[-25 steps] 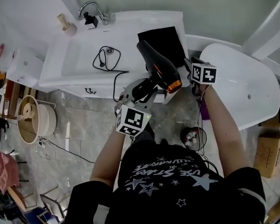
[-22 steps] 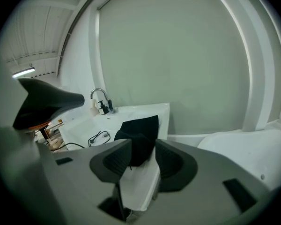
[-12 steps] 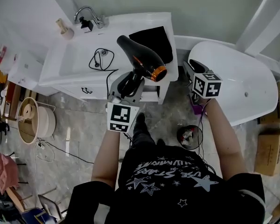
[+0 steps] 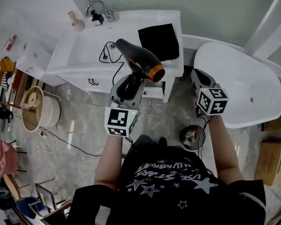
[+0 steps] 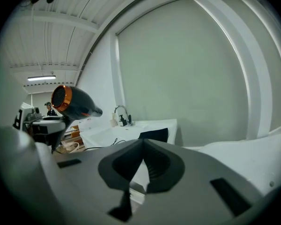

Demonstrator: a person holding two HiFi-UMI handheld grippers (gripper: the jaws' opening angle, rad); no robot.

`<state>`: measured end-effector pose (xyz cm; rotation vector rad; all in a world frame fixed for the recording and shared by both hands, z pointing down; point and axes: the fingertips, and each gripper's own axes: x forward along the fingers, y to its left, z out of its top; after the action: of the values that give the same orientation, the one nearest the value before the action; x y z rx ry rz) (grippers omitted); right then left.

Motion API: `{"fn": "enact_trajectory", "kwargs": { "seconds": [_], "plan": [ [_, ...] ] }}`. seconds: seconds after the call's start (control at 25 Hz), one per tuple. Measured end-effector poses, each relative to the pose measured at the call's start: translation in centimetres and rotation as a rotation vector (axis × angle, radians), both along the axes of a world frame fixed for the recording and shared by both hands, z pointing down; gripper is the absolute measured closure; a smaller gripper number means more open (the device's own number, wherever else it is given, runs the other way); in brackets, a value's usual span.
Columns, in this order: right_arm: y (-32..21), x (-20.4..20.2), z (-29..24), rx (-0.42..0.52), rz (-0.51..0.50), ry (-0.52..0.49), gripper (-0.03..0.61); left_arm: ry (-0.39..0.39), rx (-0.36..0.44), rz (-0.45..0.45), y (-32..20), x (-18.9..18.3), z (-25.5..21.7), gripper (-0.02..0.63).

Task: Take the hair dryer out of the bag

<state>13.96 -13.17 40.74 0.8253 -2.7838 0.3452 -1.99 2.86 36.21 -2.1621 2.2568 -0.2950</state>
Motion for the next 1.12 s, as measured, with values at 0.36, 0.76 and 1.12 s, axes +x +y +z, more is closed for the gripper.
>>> {"fn": "enact_trajectory", "kwargs": {
  "seconds": [0.36,0.76,1.12],
  "plan": [
    [5.6,-1.5,-0.3,0.014,-0.058,-0.014,0.572,0.025,0.015,-0.01,3.4,-0.9,-0.4,0.43],
    [11.9,-1.4,-2.3,0.028,-0.049,-0.05,0.572,0.066,0.035,0.031,8.2,-1.1,-0.2,0.43],
    [17.4,-0.6,-2.3,0.034,-0.04,-0.033,0.573,0.076,0.045,0.077,11.5,-0.2,0.1,0.43]
  ]
}}
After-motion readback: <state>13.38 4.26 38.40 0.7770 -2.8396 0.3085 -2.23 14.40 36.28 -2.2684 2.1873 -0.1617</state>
